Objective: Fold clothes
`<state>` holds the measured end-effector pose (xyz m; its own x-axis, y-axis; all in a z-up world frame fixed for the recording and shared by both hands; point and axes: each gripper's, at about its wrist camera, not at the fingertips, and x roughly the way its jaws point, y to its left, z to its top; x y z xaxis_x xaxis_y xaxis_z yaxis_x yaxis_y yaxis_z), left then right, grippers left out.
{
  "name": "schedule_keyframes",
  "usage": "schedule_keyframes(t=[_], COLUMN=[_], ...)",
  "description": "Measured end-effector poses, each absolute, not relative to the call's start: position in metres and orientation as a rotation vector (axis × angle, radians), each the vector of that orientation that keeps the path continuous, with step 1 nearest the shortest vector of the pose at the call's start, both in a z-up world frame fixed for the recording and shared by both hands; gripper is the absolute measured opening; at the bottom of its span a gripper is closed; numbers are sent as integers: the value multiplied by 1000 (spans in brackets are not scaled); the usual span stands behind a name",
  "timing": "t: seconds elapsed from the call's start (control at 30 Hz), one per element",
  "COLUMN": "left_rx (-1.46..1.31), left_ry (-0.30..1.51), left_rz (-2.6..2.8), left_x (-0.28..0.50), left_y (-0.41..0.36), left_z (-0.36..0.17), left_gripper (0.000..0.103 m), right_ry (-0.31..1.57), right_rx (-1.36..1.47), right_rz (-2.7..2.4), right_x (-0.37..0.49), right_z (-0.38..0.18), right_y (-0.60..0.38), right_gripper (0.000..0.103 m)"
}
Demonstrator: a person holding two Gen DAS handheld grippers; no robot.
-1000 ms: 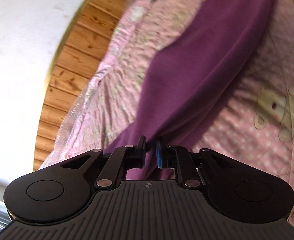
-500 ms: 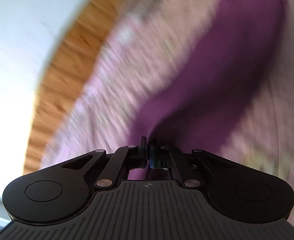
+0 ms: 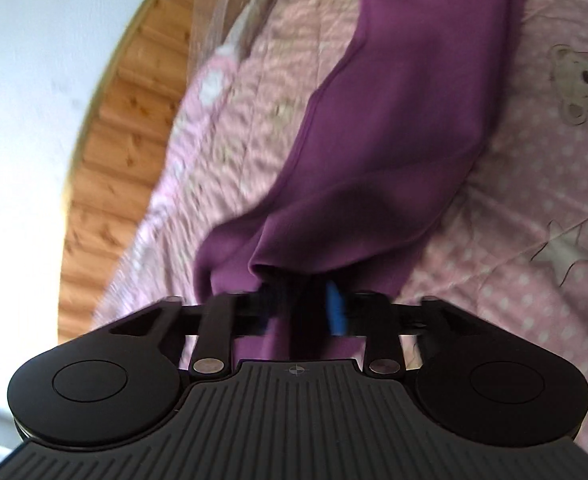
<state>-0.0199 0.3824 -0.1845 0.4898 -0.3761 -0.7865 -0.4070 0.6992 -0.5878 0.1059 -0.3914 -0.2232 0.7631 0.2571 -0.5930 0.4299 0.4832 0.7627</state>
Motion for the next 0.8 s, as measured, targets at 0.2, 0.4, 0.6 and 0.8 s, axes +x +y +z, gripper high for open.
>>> schedule_keyframes(t=[0.2, 0.4, 0.6, 0.8], left_rx=[-824, -795, -746, -651], left_ry=[1090, 1086, 980, 1036], left_rz=[80, 169, 271, 405], left_x=[-14, -14, -5, 11], left_y=[376, 368, 361, 353], left_z=[-184, -176, -146, -153], left_gripper=[10, 10, 9, 10], right_ry=[628, 668, 734, 784], right_rx=[1290, 1259, 1074, 796], right_rz=[-158, -174, -131, -227], right_x=[104, 110, 109, 111], right_z=[-240, -238, -218, -193], right_y=[-441, -476, -495, -532], right_gripper=[39, 37, 39, 39])
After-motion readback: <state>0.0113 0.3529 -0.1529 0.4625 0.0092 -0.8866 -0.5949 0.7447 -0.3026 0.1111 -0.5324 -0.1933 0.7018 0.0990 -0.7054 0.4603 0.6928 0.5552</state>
